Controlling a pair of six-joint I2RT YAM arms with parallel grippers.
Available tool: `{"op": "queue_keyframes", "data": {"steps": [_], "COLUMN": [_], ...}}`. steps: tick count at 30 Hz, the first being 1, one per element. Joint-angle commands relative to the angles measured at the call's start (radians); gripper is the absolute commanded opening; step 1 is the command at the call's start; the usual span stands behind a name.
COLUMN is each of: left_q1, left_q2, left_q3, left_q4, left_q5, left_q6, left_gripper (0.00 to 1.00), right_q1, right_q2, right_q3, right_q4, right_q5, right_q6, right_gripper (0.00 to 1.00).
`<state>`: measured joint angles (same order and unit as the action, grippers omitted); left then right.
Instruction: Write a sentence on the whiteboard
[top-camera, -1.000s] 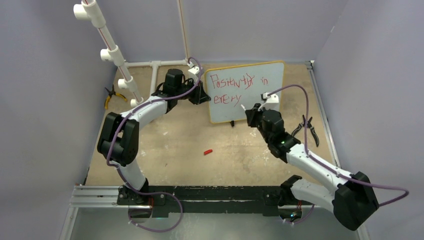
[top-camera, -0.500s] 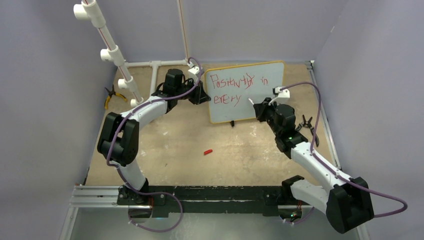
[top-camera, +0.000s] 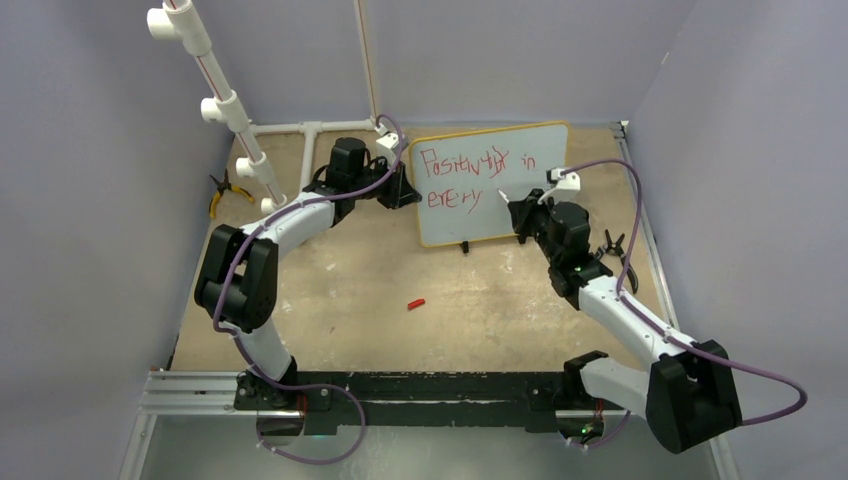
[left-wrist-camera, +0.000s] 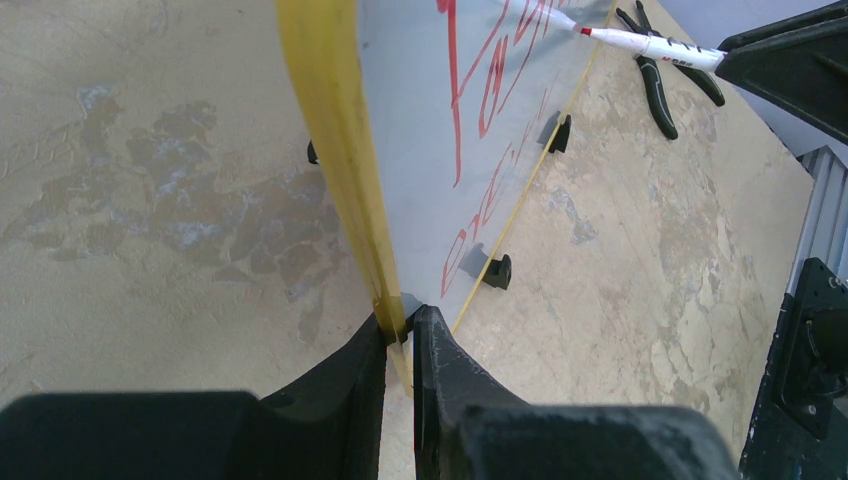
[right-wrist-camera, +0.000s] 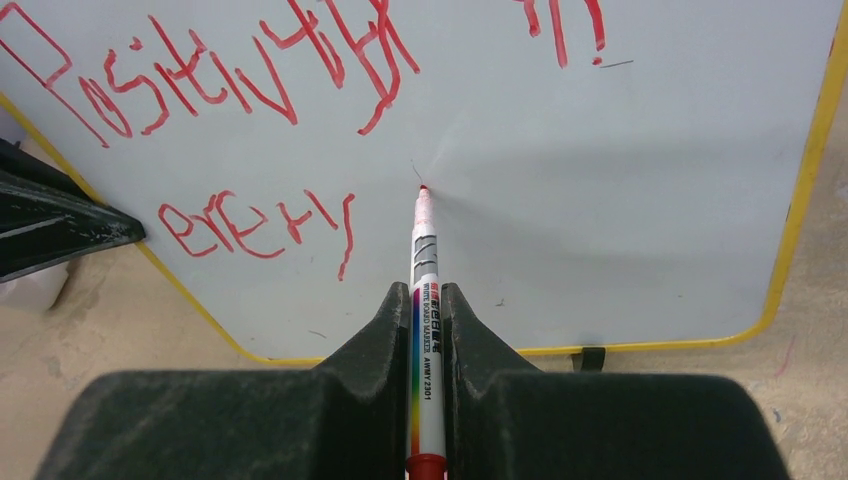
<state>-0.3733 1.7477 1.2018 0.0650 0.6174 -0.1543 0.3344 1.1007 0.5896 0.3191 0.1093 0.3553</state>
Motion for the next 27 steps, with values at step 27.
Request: {"op": "queue_keyframes", "data": {"steps": [27], "left_q1": [0.007], "left_q2": [-0.043], "left_q3": [0.004], "left_q4": [0.048], "left_q5": [-0.015], "left_q6": [0.008], "left_gripper": [0.00], "right_q1": [-0.003], "right_q2": [0.031], "right_q3": [0.063], "right_q4": [-0.031], "right_q5": [0.024], "right_q6": [0.011], "right_gripper": [0.00]}}
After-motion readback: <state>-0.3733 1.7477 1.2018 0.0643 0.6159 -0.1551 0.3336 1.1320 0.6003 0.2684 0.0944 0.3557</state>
